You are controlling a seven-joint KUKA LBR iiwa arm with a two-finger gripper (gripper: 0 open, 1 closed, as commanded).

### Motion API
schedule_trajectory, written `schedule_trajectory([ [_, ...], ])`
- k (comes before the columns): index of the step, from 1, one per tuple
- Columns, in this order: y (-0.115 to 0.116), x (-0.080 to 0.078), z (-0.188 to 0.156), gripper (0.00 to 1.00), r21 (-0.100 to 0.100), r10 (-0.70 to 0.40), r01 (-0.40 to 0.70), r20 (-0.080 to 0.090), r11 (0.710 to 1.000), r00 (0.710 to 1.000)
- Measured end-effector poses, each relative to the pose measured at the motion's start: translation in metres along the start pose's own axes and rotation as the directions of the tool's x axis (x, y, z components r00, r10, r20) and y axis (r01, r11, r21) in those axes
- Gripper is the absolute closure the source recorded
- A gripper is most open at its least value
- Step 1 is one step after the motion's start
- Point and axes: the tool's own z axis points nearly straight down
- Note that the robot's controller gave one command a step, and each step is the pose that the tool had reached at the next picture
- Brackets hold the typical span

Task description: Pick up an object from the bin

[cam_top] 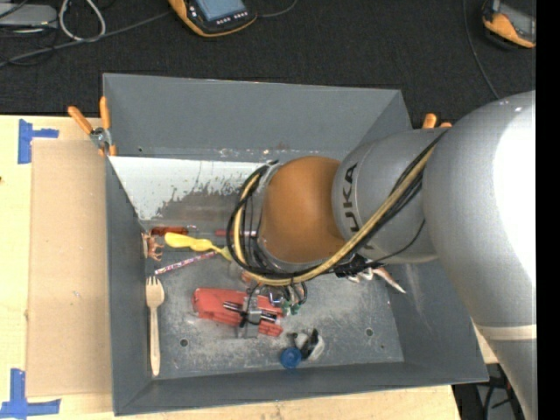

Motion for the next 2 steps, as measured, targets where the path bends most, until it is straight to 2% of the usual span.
schedule_trajectory([
  [1, -0.0178, 0.0346, -0.0011, 1.0, 0.007, -0.078, 0.078, -0.014, 0.997, 0.997],
  [2, -0.0179, 0.0346, -0.0012, 1.0, 0.006, -0.077, 0.077, -0.014, 0.997, 0.997],
])
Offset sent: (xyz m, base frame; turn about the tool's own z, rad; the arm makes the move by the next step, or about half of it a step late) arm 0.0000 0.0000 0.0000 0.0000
